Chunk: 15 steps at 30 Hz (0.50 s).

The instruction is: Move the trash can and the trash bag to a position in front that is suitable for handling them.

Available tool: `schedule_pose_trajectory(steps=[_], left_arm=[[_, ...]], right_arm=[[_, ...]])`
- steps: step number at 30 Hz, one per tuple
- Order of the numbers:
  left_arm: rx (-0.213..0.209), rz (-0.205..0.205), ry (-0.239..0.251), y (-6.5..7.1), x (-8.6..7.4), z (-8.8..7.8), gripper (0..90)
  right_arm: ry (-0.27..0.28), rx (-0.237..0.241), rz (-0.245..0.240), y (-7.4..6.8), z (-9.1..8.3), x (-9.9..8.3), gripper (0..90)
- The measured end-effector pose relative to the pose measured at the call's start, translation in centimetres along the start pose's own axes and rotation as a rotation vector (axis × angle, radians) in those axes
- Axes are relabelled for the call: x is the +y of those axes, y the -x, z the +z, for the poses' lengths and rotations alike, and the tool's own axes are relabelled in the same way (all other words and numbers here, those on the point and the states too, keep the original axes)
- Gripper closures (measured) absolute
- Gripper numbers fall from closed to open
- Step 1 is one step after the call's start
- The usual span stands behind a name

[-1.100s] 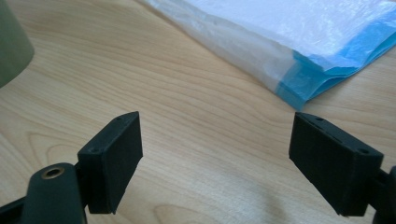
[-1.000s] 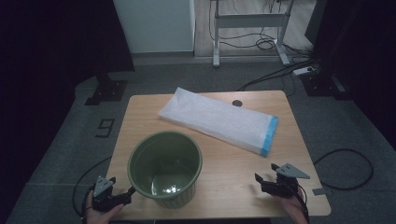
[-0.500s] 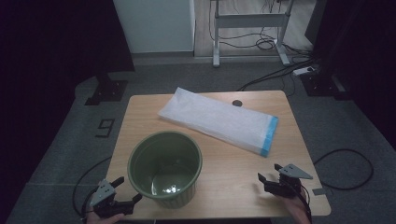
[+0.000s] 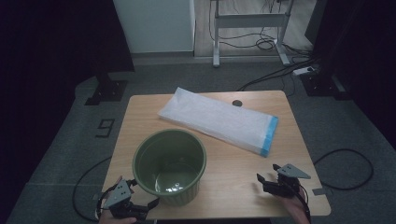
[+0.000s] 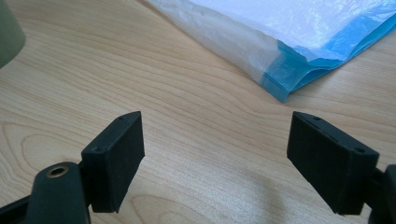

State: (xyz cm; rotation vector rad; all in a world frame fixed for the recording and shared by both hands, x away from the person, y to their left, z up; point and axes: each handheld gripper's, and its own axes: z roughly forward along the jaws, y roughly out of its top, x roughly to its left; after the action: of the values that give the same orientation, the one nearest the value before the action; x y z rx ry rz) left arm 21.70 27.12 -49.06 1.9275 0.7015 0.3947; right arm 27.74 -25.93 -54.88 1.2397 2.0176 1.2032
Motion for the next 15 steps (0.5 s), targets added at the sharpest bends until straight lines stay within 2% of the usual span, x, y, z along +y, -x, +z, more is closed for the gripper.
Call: schedule_pose_trajectory(steps=[15], left_arm=[[-0.056, 0.004, -0.007, -0.8, 1.4, 3.6, 4.1]], right_arm=[[0.028, 0.0, 0.019, 0.1, -0.2, 0.2, 18.8]])
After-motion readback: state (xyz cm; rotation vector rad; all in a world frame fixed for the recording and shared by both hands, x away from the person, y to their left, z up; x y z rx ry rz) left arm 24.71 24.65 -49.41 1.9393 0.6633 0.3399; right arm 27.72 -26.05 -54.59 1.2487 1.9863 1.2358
